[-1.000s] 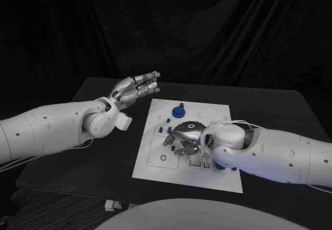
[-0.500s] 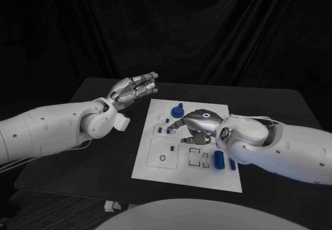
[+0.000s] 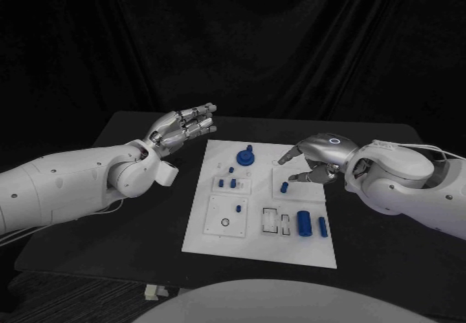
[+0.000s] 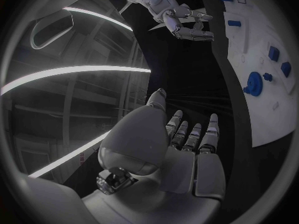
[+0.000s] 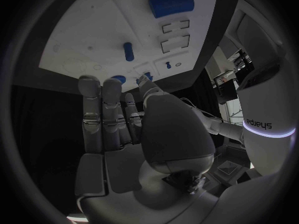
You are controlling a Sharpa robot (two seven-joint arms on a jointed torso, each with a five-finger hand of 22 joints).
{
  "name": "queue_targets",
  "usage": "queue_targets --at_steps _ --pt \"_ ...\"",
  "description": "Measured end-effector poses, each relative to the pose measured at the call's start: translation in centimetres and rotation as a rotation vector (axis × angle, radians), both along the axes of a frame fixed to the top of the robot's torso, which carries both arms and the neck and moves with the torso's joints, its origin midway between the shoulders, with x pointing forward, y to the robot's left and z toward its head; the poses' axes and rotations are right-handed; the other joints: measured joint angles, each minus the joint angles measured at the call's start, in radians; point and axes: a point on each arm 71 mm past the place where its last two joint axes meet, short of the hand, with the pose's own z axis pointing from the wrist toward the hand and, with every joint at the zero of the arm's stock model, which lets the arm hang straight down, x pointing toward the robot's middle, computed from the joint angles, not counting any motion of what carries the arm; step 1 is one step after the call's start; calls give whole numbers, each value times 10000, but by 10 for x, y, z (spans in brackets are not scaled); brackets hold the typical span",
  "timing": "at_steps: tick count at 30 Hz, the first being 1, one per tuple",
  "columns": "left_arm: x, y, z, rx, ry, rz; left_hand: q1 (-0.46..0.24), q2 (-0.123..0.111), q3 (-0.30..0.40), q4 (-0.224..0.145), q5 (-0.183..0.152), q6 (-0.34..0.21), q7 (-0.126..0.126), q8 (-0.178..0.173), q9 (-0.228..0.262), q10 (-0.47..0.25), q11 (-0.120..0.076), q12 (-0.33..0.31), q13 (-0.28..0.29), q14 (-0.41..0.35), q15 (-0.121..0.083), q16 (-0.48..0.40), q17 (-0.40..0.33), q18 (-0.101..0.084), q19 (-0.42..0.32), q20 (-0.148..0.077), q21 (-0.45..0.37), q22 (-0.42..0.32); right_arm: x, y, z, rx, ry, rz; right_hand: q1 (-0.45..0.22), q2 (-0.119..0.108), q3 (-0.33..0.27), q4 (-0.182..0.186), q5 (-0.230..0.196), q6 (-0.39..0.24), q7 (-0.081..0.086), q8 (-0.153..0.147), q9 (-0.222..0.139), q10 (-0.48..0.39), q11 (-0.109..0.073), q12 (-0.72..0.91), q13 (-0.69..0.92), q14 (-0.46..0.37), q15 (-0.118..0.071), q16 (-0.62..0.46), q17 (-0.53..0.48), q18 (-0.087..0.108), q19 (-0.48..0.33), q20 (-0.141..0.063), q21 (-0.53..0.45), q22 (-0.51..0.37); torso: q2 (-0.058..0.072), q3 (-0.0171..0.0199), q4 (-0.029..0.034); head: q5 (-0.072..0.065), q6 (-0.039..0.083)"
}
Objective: Assemble the parts on the task board
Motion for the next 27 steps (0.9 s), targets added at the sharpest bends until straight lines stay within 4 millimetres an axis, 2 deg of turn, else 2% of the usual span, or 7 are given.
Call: queue_targets --at_steps 7,13,14,15,17,23,27 --pt "-1 -1 -3 -9 72 -32 33 33 27 -27 51 23 23 0 -1 -36 36 0 0 0 0 0 0 0 0 0 0 -38 1 -17 -21 -481 661 -521 -105 20 -139 275 -225 -248 -5 -4 -5 237 75 44 0 35 35 0 34 1 35 36 -42 -1 -12 -18 -28 30 0" --pt "-1 0 -5 -10 105 -40 39 39 27 -27 93 36 35 0 -1 -37 36 0 0 0 0 0 0 -5 0 0 0 -49 3 -19 -33 -624 942 -648 -105 19 -151 287 -271 -450 51 -52 -26 585 72 120 12 81 81 0 90 1 72 72 26 -1 13 7 -52 22 0" --pt "-1 0 -5 -10 106 -40 39 39 27 -27 116 35 35 0 -1 -37 36 0 0 0 0 0 0 -24 0 0 0 -51 3 -19 -35 -633 965 -656 -66 -13 -151 287 -271 -639 45 -54 -44 695 68 151 12 81 81 0 92 1 72 72 54 -2 16 14 -57 22 0" --pt "-1 0 -5 -9 108 -40 39 39 27 -27 117 36 36 0 -1 -36 36 0 0 0 0 0 0 -161 -1 0 0 -52 4 -19 -36 -645 985 -663 12 -28 -150 287 -270 -971 34 -112 -73 818 55 162 12 81 81 0 88 0 72 73 54 -2 19 21 -58 22 0" --pt "-1 0 -5 -10 110 -41 39 39 54 -54 119 36 36 0 -1 -36 36 0 0 0 0 0 0 -160 -1 0 0 -70 5 -18 -40 -663 1021 -666 142 -34 -185 253 -270 -1418 11 -140 -102 959 43 161 12 81 81 0 71 1 72 72 54 -2 20 35 -53 4 0" --pt "-1 0 -5 -16 125 -54 80 80 82 -82 206 35 36 0 -2 -36 36 0 0 0 0 0 0 -159 -1 0 0 -94 8 -12 -46 -641 1082 -568 408 20 -179 147 -270 -1457 36 -140 -90 1220 -5 160 12 80 81 0 6 0 72 73 54 -3 27 44 -26 -9 0" --pt "-1 0 -5 -20 133 -66 80 80 110 -110 266 35 35 0 -2 -36 36 0 0 0 0 0 0 -158 -1 0 0 -108 8 -6 -50 -600 1109 -459 536 73 -177 91 -220 -1103 75 -80 -38 1368 -36 160 12 80 81 0 0 1 72 72 54 -3 27 35 -13 -18 0"
